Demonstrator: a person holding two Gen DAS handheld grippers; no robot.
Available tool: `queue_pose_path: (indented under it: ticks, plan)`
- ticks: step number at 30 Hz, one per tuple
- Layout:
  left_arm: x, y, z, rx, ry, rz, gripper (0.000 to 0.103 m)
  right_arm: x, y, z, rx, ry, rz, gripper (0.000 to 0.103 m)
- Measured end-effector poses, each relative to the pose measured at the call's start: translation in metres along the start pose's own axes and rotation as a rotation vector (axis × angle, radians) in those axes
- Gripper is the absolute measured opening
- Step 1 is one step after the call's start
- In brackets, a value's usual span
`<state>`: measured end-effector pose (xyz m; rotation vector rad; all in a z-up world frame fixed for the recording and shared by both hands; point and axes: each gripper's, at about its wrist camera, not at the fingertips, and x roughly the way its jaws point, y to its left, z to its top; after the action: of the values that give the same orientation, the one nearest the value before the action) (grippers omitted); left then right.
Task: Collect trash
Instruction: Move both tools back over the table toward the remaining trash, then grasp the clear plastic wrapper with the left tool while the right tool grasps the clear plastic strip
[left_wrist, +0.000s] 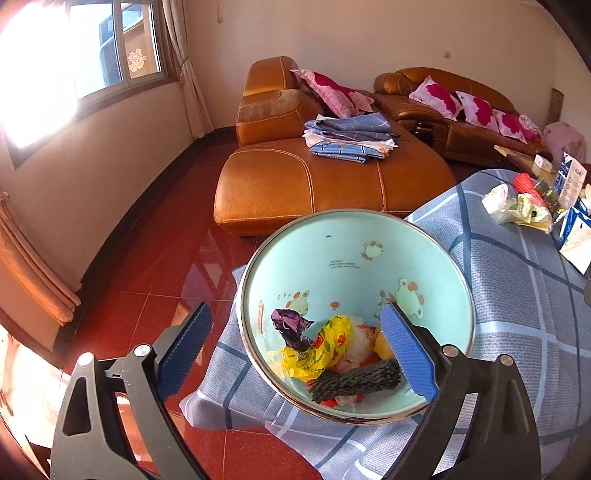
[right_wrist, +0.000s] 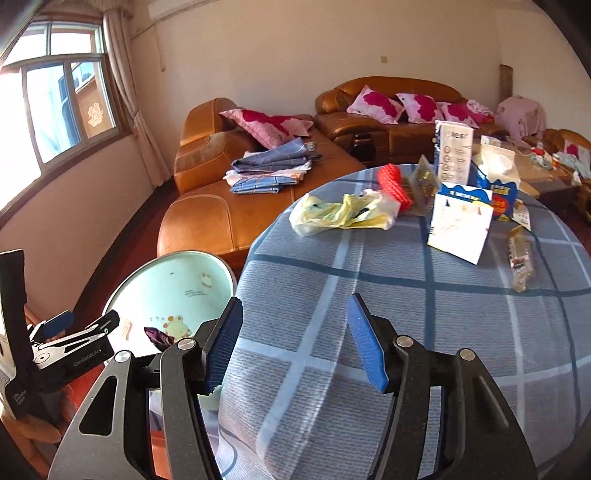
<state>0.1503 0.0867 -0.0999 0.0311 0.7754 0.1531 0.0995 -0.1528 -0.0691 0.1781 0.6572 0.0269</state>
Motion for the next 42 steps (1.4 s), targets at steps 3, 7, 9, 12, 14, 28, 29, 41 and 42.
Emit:
queue_pose_path:
  ticks: [3,7,9,12,14,28,29,41,42]
  plan:
    - [-0.013,-0.006,0.003,0.004,-0.022,-0.013,0.095,-0.009,-0.016,-0.001,0.031,-0.004,-0.019,0.059]
    - [-0.025,-0.02,0.006,0.016,-0.037,-0.034,0.096,-0.017,-0.037,-0.008,0.062,-0.004,-0.057,0.059]
    - [-0.03,-0.027,0.006,0.028,-0.044,-0.039,0.097,-0.02,-0.05,-0.01,0.085,0.001,-0.07,0.059]
    - [-0.035,-0.04,0.007,0.053,-0.056,-0.044,0.097,-0.026,-0.069,-0.013,0.12,-0.003,-0.096,0.059]
    - [-0.038,-0.049,0.007,0.066,-0.059,-0.05,0.097,-0.032,-0.082,-0.015,0.14,-0.008,-0.114,0.059]
    - [-0.04,-0.128,-0.016,0.179,-0.015,-0.21,0.097,-0.056,-0.181,-0.037,0.287,-0.009,-0.24,0.059]
    - [-0.037,-0.133,-0.017,0.184,-0.01,-0.222,0.097,-0.057,-0.188,-0.037,0.293,-0.009,-0.248,0.059]
    - [0.001,-0.18,0.019,0.221,-0.015,-0.285,0.096,-0.011,-0.24,0.012,0.336,0.03,-0.296,0.059]
    - [0.005,-0.183,0.024,0.214,-0.018,-0.289,0.096,-0.003,-0.243,0.016,0.339,0.04,-0.292,0.059]
